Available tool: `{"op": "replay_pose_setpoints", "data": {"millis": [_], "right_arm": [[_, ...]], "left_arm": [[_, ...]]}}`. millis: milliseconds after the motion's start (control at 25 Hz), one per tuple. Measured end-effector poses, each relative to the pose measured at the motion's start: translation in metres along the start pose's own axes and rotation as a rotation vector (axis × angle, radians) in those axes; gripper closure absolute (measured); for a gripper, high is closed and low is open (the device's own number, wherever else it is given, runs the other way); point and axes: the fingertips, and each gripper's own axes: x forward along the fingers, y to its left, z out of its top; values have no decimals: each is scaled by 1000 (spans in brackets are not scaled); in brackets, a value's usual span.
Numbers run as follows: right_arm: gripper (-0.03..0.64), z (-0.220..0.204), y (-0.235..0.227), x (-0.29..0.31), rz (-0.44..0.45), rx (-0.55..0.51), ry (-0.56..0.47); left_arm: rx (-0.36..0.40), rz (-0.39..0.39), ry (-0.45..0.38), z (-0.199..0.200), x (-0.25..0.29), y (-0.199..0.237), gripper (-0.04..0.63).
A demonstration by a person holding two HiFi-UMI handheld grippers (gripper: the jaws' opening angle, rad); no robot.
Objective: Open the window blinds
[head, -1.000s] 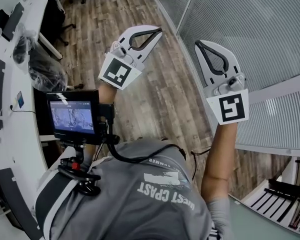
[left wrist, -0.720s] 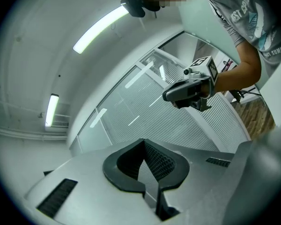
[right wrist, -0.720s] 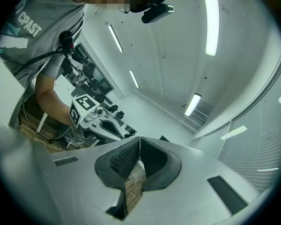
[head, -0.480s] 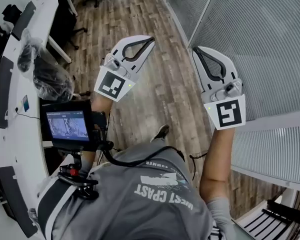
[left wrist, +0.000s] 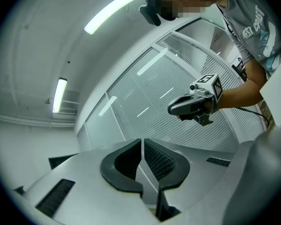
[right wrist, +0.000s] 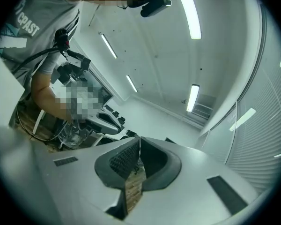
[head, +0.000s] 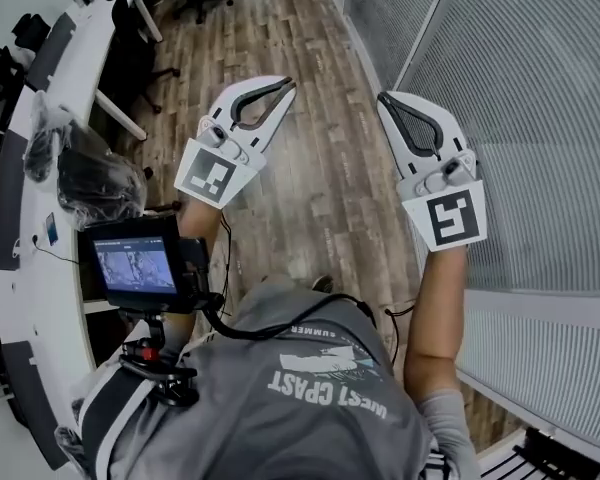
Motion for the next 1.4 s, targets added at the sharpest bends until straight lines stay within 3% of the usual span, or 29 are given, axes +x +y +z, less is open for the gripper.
{"op": "replay_pose_setpoints", "data": {"millis": [240, 520, 760, 1000, 1400], "right_arm": [[612, -18, -1, 19, 18, 30, -9], [612, -103, -64, 106, -9, 16, 48], [612, -127, -118, 197, -76, -2, 48], [612, -160, -139, 278, -87, 5, 52], [612, -232, -160, 375, -4, 13, 89]], "left_arm": [[-23, 25, 4, -13, 7, 21, 586], [7, -24, -22, -84, 100, 98, 586], [-7, -35, -89, -120, 152, 198, 586], [7, -49, -114, -167, 186, 274, 586], [-88, 33, -41, -262, 208, 349, 586]]}}
